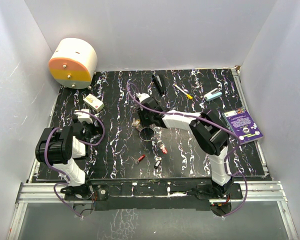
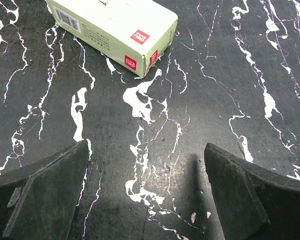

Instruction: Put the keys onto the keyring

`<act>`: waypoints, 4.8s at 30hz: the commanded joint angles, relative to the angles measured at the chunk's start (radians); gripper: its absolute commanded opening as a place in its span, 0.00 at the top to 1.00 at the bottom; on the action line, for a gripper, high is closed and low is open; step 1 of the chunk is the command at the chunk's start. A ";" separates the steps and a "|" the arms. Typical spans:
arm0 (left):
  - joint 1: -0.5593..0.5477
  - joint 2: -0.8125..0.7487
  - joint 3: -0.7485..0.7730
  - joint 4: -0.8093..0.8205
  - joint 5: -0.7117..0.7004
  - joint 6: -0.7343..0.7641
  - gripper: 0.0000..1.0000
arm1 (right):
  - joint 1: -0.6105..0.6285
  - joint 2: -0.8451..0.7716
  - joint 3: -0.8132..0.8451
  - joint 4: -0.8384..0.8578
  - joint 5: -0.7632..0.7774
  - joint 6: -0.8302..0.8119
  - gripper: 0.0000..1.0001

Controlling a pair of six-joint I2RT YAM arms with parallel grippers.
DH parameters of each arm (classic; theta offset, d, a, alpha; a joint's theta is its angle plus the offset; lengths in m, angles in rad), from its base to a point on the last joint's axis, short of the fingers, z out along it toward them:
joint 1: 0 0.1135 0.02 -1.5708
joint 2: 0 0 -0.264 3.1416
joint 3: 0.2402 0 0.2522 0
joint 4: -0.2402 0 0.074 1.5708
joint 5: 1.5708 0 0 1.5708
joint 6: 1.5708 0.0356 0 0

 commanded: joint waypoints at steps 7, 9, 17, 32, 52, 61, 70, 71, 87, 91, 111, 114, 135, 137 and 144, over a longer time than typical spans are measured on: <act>-0.001 -0.010 0.018 0.015 0.017 0.010 0.03 | 0.020 0.020 0.073 -0.041 0.084 -0.023 0.69; -0.001 -0.011 0.018 0.015 0.017 0.010 0.03 | 0.021 0.022 0.073 -0.050 0.089 -0.026 0.69; 0.000 -0.011 0.018 0.015 0.017 0.010 0.03 | 0.026 0.035 0.064 -0.058 0.094 -0.026 0.75; -0.001 -0.011 0.017 0.015 0.017 0.010 0.03 | 0.065 -0.034 0.144 0.024 0.029 -0.060 0.92; 0.000 -0.011 0.017 0.015 0.017 0.010 0.03 | 0.075 -0.106 -0.078 0.413 -0.249 -0.140 0.92; 0.000 -0.011 0.017 0.015 0.017 0.010 0.03 | 0.075 -0.171 -0.183 0.437 -0.294 -0.144 0.92; -0.001 -0.011 0.017 0.015 0.018 0.010 0.03 | 0.075 -0.335 -0.355 0.415 -0.251 -0.153 0.83; -0.001 -0.011 0.017 0.015 0.017 0.010 0.03 | 0.075 -0.357 -0.381 0.409 -0.247 -0.153 0.81; -0.001 -0.011 0.018 0.015 0.017 0.010 0.03 | 0.075 -0.739 -0.690 0.338 -0.075 -0.030 0.70; -0.001 -0.011 0.017 0.015 0.017 0.010 0.03 | 0.076 -0.623 -0.595 0.312 -0.094 -0.031 0.70; -0.001 -0.011 0.017 0.015 0.018 0.010 0.03 | 0.151 -0.239 -0.226 0.020 -0.055 -0.125 0.71; -0.001 -0.011 0.017 0.015 0.018 0.010 0.03 | 0.152 -0.224 -0.223 0.019 -0.057 -0.134 0.73; 0.000 -0.011 0.018 0.015 0.017 0.010 0.03 | 0.150 -0.287 -0.277 0.046 0.069 -0.130 0.92; -0.001 -0.011 0.018 0.015 0.018 0.010 0.03 | 0.150 -0.343 -0.313 0.085 0.113 -0.123 0.92; 0.000 -0.012 0.018 0.015 0.018 0.010 0.03 | 0.150 -0.555 -0.541 0.234 0.322 -0.033 0.87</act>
